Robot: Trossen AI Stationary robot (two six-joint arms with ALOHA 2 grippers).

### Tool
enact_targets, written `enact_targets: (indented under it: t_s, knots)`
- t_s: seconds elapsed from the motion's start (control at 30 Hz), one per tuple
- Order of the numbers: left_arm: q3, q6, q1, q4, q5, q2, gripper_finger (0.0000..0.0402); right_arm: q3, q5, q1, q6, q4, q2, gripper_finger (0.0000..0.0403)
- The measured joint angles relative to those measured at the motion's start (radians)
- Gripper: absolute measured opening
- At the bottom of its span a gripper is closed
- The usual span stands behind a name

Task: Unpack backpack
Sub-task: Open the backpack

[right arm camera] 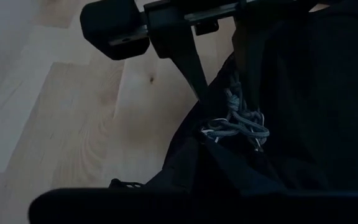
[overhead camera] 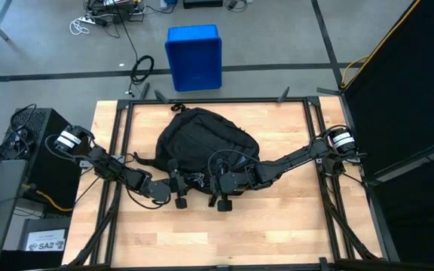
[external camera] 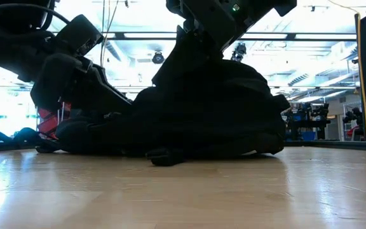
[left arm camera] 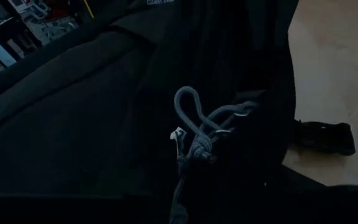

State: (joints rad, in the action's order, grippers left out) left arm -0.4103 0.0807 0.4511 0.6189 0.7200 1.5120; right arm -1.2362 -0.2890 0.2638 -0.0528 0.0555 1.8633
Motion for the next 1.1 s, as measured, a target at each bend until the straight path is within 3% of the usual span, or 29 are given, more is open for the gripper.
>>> enact_targets:
  t_s: [0.77, 1.1]
  knots:
    - [0.0, -0.05, 0.0, 0.024, 0.0, 0.0, 0.0118, 0.0, 0.0, 0.0, -0.021, 0.008, 0.0, 0.0007]
    - [-0.015, -0.162, 0.0, 0.023, -0.026, 0.0, 0.0008, 0.0, 0.0, -0.002, -0.021, 0.008, 0.0, 0.0001]
